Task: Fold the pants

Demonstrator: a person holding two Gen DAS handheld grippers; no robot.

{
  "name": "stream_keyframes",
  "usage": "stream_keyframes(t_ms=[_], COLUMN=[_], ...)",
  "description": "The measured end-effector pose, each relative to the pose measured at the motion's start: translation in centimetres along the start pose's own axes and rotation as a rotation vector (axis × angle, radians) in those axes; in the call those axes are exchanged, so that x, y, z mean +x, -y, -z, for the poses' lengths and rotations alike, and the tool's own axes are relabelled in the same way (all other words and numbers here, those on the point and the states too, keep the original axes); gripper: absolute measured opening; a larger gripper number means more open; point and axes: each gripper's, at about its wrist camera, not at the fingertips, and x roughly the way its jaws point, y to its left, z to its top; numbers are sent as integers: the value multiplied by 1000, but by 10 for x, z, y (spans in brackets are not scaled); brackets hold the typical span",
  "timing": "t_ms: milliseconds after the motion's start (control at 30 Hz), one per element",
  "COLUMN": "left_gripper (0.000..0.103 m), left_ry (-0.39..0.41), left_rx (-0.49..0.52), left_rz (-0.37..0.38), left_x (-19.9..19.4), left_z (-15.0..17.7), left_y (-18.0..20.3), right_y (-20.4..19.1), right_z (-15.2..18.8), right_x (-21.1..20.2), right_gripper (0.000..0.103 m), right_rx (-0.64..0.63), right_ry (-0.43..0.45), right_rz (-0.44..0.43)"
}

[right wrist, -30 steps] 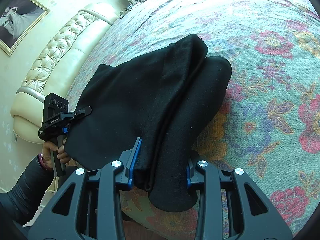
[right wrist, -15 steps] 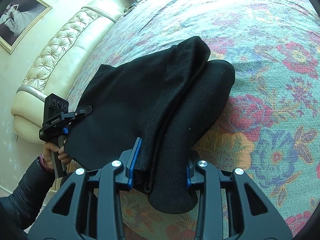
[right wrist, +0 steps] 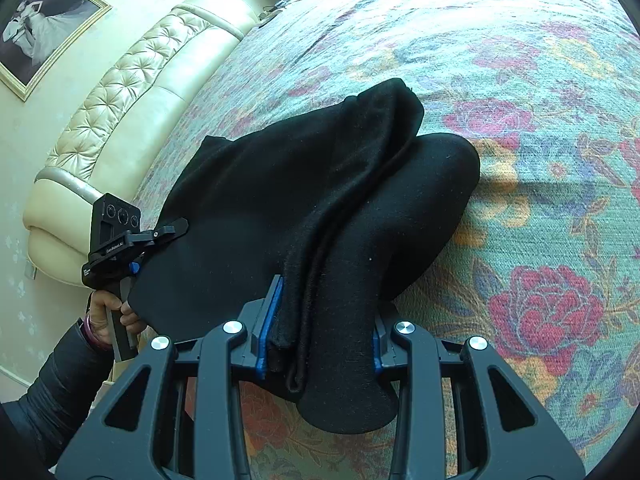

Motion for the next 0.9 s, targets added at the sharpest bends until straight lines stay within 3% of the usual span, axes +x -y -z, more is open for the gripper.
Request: stream_keyframes(t_ms=[300,600,700,767,900], left_gripper=[33,37,40,46,51], left_ry=[15,-42,-50,-40,10], left_rx=[-29,-61,-59,-37,-44], left_rz=[15,58,58,43,55], left_x=[-3,-11,-16,-26,-49], left_z=[5,31,36,38,43], left_y=[-6,-4,-1,-3,-11], right_y=[-8,6,20,30,43], right_z=[-9,15,23,31,46], right_x=[1,-20,-25,-29,-35], right_gripper=[34,35,47,67,70], right_rx=[-13,71,152,203,273], right_ry=[-7,-10,-9,-5,0], right_rz=[5,-25,-70,-81,-152])
